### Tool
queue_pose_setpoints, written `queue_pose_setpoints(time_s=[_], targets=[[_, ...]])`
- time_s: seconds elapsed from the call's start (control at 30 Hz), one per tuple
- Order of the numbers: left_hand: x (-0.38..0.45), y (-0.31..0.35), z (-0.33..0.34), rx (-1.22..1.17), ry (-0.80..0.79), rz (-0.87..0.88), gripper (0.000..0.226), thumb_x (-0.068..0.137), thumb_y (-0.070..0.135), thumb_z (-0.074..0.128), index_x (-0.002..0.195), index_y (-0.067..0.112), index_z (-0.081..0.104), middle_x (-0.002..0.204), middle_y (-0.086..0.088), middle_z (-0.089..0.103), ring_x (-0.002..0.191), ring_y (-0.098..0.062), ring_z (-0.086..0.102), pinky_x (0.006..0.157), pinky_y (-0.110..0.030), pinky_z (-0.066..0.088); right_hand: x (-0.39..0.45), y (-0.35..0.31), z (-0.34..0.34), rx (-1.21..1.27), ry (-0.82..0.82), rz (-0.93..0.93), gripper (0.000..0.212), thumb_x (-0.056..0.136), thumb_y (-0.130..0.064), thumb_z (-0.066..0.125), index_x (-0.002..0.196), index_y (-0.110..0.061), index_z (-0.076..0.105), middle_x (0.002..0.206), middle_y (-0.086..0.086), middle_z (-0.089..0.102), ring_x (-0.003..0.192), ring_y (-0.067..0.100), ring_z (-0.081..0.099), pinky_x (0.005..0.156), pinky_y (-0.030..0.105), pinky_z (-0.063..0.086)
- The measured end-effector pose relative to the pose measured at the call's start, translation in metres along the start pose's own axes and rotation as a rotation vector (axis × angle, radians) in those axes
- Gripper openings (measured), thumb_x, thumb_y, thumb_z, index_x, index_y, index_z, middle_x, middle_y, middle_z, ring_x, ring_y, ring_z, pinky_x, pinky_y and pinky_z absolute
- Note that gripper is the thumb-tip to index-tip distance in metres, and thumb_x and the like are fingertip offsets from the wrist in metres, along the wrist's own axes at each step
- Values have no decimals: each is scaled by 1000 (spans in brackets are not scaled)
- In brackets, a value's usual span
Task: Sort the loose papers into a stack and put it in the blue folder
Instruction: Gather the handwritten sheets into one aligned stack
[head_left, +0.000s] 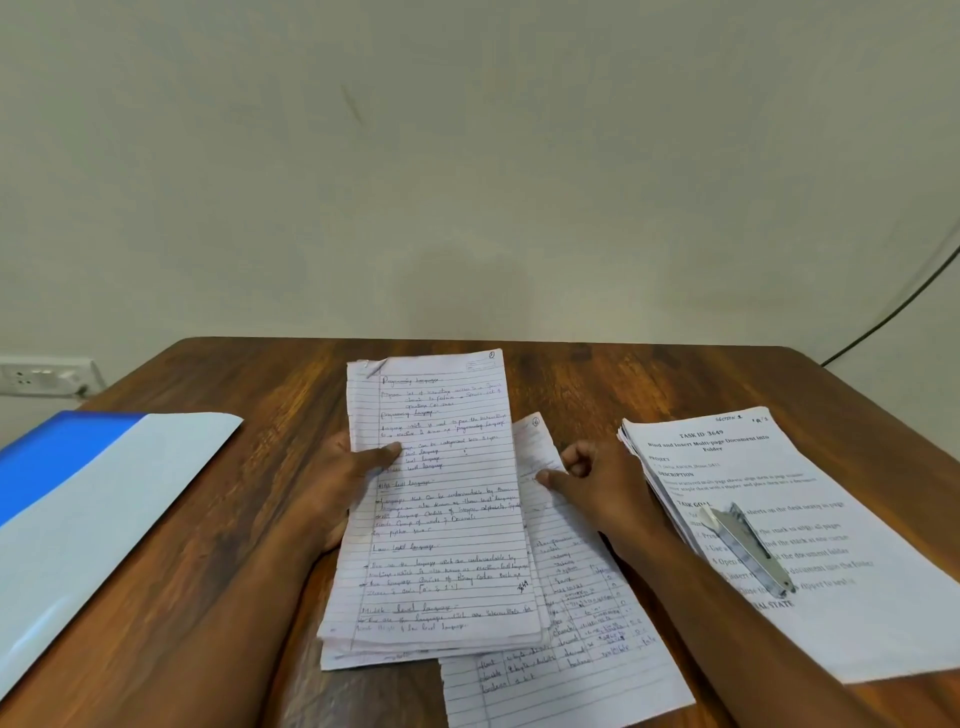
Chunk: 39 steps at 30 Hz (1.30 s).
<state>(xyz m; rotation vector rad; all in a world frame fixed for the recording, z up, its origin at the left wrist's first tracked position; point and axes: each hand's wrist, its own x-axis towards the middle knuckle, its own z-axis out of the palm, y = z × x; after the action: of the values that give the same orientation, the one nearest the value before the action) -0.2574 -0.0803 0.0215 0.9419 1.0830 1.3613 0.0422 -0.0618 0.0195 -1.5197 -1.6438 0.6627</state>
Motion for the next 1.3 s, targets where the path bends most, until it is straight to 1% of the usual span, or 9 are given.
queue_pose_setpoints(time_s=[0.13,0.27,0.47,0.67,0.8,0.9,1.03,1.17,1.3], targets=[[-1,1,1,-2,15,-9,25,96,-5,64,119,3,69,115,-16,78,100,-33,78,75,-41,66,-1,-6,-2,215,1,76,11,84,-21,88,81,-21,77,75,-2,78,74,19,78,81,49,65],[-4,4,4,-19,14,-8,23,96,-6,62,117,3,70,111,-16,79,95,-31,79,70,-38,66,3,-8,-3,306,68,99,7,86,-20,85,84,-23,80,81,-5,80,81,15,78,84,44,65],[-5,5,5,-19,10,-4,23,97,-8,61,116,2,69,109,-16,79,92,-29,80,67,-35,65,10,-3,-4,367,199,114,8,85,-20,86,87,-23,79,81,-7,80,84,14,78,78,29,62],[-5,4,5,-23,3,-3,22,97,-7,60,115,3,69,108,-15,80,90,-29,80,65,-35,65,12,-2,-5,442,242,150,11,87,-20,85,97,-18,80,87,-4,81,88,13,78,85,35,64],[-3,3,4,-7,7,-5,23,97,-7,61,115,4,69,110,-16,79,93,-31,79,67,-37,65,11,-5,-6,470,261,164,15,89,-21,83,102,-15,81,92,-5,80,90,10,76,87,31,63],[-3,2,4,10,13,-1,22,97,-7,61,115,4,69,110,-16,79,92,-30,79,67,-36,65,10,-9,-6,508,274,165,18,89,-21,83,105,-13,81,95,-4,80,91,9,76,84,26,62],[-2,1,3,15,11,2,24,97,-7,61,119,3,68,111,-16,79,95,-31,79,68,-37,65,5,-12,-2,577,279,166,16,90,-19,82,105,-15,80,92,-6,79,86,3,75,68,11,57],[0,-2,0,47,4,0,26,97,-5,62,123,1,68,117,-17,78,106,-36,76,78,-40,66,1,-16,4,705,262,202,13,93,-17,78,106,-15,79,90,-1,82,83,11,79,69,22,62],[3,-3,-3,80,-14,-3,31,97,-4,63,128,-1,66,121,-18,76,110,-38,74,86,-47,64,-1,-19,9,870,246,245,11,95,-14,75,106,-13,76,85,1,82,78,15,80,61,25,62]])
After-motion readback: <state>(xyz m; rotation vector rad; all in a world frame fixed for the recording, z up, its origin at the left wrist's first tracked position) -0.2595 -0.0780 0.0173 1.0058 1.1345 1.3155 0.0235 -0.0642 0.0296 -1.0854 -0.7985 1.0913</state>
